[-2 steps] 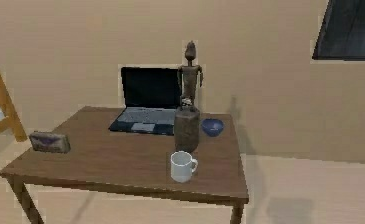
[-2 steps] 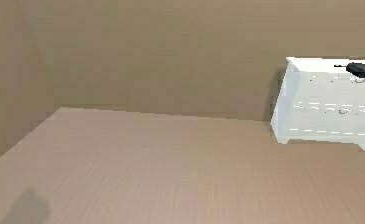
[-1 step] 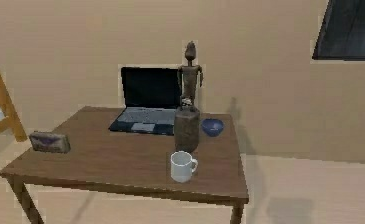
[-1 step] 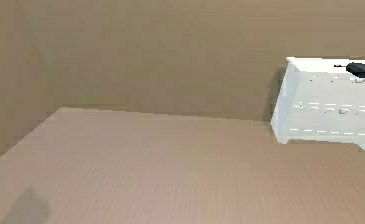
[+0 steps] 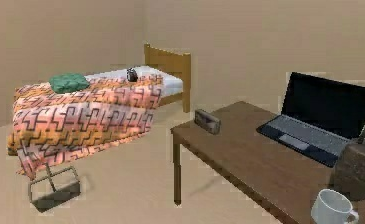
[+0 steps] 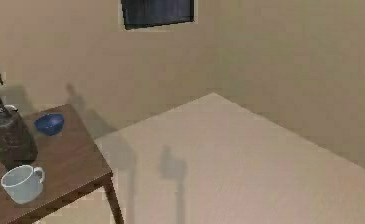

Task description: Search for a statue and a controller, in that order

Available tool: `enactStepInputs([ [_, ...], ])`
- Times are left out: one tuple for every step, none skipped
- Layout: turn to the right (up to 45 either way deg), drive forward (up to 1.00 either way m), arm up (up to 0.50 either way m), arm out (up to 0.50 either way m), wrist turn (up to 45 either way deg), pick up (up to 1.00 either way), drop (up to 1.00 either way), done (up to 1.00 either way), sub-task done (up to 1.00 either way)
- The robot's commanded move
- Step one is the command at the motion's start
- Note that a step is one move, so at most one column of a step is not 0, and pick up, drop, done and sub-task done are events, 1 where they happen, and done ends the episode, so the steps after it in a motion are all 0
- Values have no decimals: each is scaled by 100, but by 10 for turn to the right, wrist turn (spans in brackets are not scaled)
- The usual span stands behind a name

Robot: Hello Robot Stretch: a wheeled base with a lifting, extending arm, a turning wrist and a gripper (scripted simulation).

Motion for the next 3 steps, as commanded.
enactStepInputs([
  [-450,0,0,0,0,0,0,0,0],
  [-450,0,0,0,0,0,0,0,0],
  [-270,0,0,0,0,0,0,0,0],
])
